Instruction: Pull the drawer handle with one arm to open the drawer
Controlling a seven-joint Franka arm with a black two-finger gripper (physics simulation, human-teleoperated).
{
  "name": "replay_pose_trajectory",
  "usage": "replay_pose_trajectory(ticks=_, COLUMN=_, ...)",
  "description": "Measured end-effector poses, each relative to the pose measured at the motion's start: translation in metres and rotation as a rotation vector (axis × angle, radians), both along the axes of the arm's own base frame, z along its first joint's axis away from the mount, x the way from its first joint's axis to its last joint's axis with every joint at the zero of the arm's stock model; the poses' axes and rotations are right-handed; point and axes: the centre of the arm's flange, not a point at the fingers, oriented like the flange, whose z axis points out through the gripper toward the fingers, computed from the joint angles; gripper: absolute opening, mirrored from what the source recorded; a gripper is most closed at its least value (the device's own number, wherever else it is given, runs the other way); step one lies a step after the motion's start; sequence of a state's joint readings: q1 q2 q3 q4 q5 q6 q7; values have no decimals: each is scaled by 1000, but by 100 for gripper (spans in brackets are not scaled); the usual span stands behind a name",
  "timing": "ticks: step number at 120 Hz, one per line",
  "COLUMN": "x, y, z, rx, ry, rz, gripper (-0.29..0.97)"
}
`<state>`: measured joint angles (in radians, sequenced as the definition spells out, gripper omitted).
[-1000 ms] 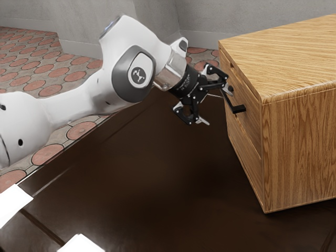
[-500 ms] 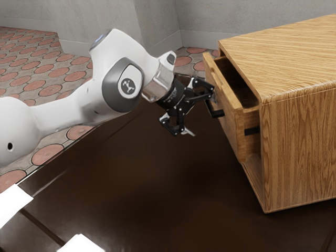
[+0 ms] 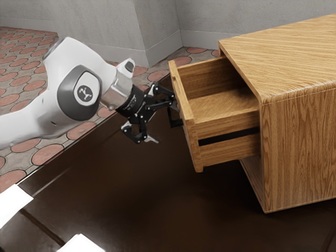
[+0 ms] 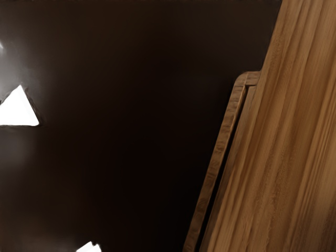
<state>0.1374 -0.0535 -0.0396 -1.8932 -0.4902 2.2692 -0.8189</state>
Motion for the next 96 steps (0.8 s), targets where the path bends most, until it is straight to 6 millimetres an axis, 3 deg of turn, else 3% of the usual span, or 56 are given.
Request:
replay_pose_trajectory(ticks=43, x=-37, y=14, z=7, rx=-11, ry=-14, rz=7, gripper=67)
replay_pose_trajectory(ticks=67, x=-48, y=26, z=-4, rx=-3, ry=4, rz=13, gripper=67)
replay_pose_trajectory(ticks=96, x=-73, y=42, z=1, rx=-16, ry=-10, rz=32, gripper=67)
